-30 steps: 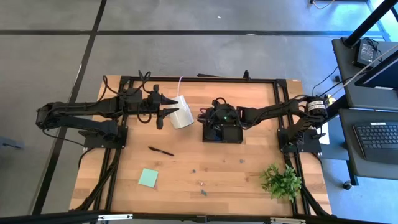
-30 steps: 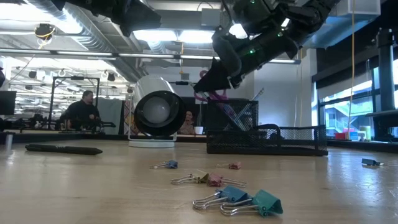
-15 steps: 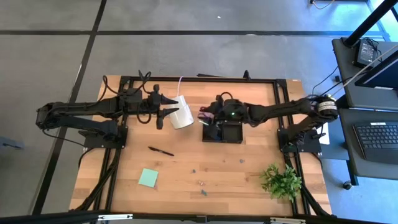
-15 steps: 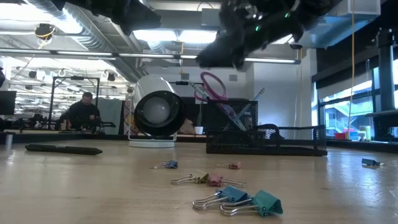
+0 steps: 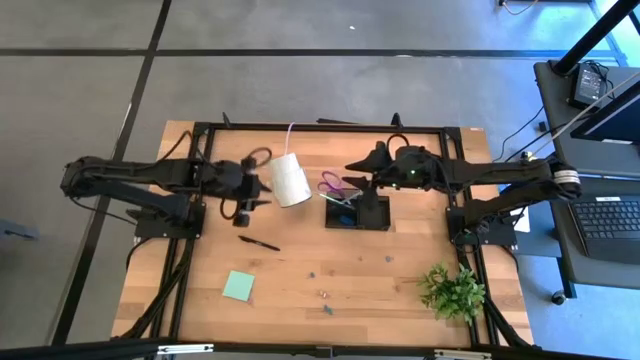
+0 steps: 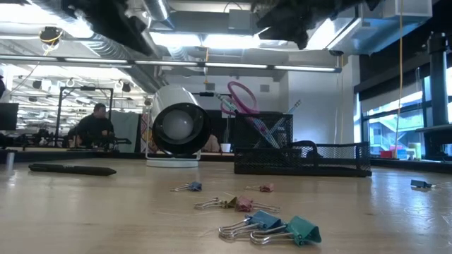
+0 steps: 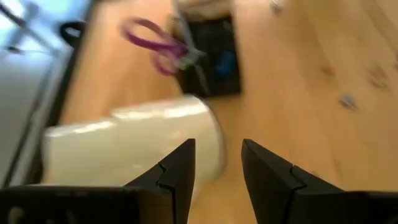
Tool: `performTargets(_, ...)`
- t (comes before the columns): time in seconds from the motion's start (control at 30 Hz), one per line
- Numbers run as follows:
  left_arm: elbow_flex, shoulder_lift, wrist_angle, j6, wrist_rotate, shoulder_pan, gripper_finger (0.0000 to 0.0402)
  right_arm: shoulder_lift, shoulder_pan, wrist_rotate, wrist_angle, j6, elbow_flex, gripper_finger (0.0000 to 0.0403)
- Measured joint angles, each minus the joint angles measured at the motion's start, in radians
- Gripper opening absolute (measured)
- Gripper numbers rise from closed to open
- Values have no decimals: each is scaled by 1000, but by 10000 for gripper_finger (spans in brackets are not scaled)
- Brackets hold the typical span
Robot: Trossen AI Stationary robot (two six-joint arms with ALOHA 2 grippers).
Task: Pick and place office supplies into organizer
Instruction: Put the black pen into the black desk organizer
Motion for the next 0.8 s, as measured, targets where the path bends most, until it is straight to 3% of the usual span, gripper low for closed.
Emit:
performTargets(0.13,51,31,-143,-31,-5,-95,125,-7,-7,0,-12,0,0,171)
performTargets(0.37,102,149,-364,-242,-9,-203,144,-6,-33,0,-40,2,0,171)
performTargets(0.57,103,299,-436,-306,45,-249,172,-6,-58,0,-40,1,0,171)
performTargets(0.8,103,473,-438,-280,82,-260,175,-6,-66,0,-40,0,-1,171)
